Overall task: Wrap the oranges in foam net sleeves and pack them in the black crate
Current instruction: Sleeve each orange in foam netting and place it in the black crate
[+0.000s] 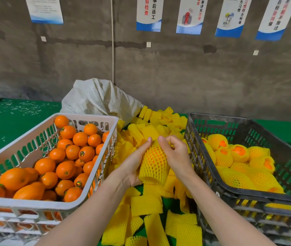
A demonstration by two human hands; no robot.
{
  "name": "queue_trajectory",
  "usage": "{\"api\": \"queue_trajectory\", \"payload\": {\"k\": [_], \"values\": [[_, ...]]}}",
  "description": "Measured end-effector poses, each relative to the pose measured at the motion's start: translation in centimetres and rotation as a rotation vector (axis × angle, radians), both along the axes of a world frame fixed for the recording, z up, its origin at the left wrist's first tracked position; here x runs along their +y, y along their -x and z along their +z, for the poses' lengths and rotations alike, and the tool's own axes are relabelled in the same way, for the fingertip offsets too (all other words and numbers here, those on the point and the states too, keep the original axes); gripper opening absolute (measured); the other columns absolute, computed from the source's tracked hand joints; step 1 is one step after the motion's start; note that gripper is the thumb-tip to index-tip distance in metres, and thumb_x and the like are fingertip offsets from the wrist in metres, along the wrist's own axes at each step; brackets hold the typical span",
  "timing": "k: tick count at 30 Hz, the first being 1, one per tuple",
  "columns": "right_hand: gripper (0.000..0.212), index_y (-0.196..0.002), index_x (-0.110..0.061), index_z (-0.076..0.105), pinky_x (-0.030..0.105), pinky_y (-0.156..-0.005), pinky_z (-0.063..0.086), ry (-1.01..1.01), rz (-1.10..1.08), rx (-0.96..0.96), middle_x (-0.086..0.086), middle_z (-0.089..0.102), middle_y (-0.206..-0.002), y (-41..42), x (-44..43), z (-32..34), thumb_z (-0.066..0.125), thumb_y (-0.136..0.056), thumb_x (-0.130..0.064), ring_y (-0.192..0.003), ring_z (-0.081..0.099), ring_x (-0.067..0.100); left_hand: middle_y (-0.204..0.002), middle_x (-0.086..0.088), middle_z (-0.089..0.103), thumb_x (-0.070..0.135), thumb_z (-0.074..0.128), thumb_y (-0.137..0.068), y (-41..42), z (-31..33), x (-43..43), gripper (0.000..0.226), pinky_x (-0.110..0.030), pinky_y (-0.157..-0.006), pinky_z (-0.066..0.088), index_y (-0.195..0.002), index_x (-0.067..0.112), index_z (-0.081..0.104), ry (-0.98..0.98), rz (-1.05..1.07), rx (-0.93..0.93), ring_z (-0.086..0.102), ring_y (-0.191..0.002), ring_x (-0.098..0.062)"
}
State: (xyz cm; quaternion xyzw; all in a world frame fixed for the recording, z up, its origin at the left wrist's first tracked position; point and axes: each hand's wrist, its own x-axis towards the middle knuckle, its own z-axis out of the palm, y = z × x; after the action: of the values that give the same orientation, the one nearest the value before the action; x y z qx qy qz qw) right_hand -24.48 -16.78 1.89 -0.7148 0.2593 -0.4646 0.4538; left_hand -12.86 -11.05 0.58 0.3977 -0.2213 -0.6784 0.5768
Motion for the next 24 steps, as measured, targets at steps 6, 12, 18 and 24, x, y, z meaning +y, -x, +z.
{"api": "queue_trajectory", "payload": {"k": [6, 12, 18, 24], "values": [[0.045, -0.053, -0.019, 0.033, 0.024, -0.048, 0.025, 0.027, 0.013, 0.040, -0.002, 0.031, -0.052, 0.2, -0.8, 0.0, 0.048, -0.094, -0.029, -0.051, 0.032, 0.010, -0.098, -0.013, 0.073, 0.060, 0.069, -0.060, -0.6, -0.3, 0.3, 0.067, -0.036, -0.072, 0.055, -0.111, 0.016, 0.065, -0.033, -0.046, -0.155, 0.072, -0.085, -0.027], [0.036, -0.070, -0.004, 0.051, 0.029, -0.056, 0.030, -0.232, 0.223, 0.040, 0.012, 0.040, -0.065, 0.1, -1.1, 0.6, 0.052, -0.087, -0.036, -0.062, 0.037, 0.022, -0.104, -0.013, 0.072, 0.061, 0.070, -0.058, -0.9, -0.1, 0.7, 0.074, -0.037, -0.075, 0.055, -0.116, 0.017, 0.062, -0.044, -0.096, -0.237, 0.070, -0.093, -0.028], [0.013, -0.095, -0.013, 0.055, 0.019, -0.074, 0.044, -0.006, 0.077, 0.080, -0.002, 0.057, -0.091, 0.3, -0.8, -0.6, 0.053, -0.092, -0.026, -0.088, 0.055, 0.009, -0.088, -0.010, 0.074, 0.047, 0.073, -0.060, -0.5, -0.2, 0.9, 0.055, -0.035, -0.066, 0.055, -0.104, 0.016, 0.066, -0.005, -0.019, -0.215, 0.072, -0.079, -0.025], [0.033, -0.117, -0.035, 0.048, 0.012, -0.089, 0.042, 0.025, 0.163, 0.130, -0.018, 0.050, -0.123, 1.8, 0.8, -1.9, 0.051, -0.086, -0.045, -0.113, 0.048, -0.007, -0.094, -0.014, 0.070, 0.028, 0.068, -0.079, -0.3, 0.8, 0.6, 0.038, -0.039, -0.078, 0.052, -0.111, 0.006, 0.064, -0.052, 0.186, -0.235, 0.065, -0.090, -0.029]]}}
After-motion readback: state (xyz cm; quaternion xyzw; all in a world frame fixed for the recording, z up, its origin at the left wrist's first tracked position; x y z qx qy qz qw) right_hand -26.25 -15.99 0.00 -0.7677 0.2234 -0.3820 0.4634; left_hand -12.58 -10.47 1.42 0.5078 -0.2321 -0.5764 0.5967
